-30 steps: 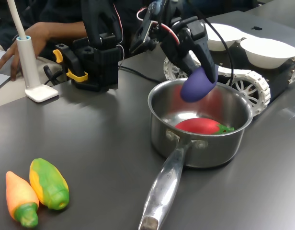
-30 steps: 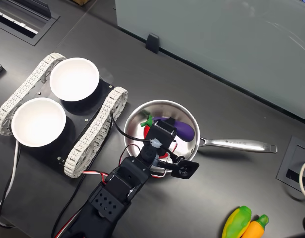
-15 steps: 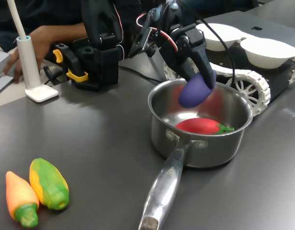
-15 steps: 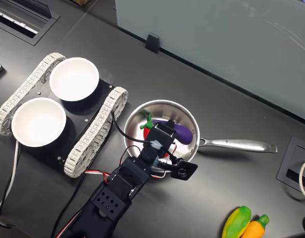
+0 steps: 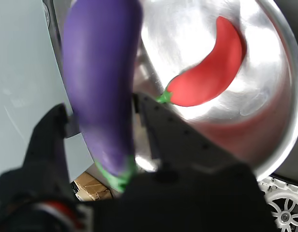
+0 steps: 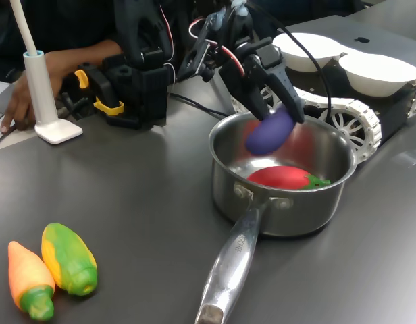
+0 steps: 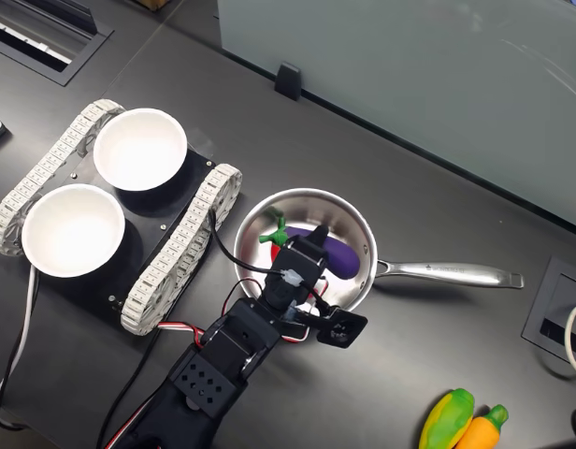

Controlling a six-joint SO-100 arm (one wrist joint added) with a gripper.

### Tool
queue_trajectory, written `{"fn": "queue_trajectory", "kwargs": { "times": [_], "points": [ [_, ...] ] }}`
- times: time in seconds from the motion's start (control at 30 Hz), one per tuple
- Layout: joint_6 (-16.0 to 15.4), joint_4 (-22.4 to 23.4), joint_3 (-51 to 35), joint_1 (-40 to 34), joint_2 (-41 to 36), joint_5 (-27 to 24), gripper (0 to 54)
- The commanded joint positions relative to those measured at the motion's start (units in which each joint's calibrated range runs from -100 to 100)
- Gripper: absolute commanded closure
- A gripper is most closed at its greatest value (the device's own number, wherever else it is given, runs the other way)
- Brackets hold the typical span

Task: Pick up the brinjal and place them in the pan

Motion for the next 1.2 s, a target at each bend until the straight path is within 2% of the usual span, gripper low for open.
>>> {"fn": "queue_trajectory", "kwargs": {
  "times": [0.0,0.23,0.3,0.67,0.83,0.97,1.17],
  "points": [
    [0.86,0.56,-4.59,-0.90,-4.24,0.68,26.0],
    [0.86,1.24,-4.87,-1.36,-6.85,1.51,18.1],
    [0.86,1.50,-4.87,-1.47,-7.27,0.73,13.2],
    [0.94,1.67,-4.77,-1.36,-10.23,2.10,11.5],
    [1.02,3.29,-5.68,-2.16,-12.59,2.30,9.4],
    [1.02,3.29,-5.77,-2.27,-15.04,2.44,12.8],
    [1.02,2.35,-6.14,-2.16,-19.17,2.00,24.8]
  ]
}}
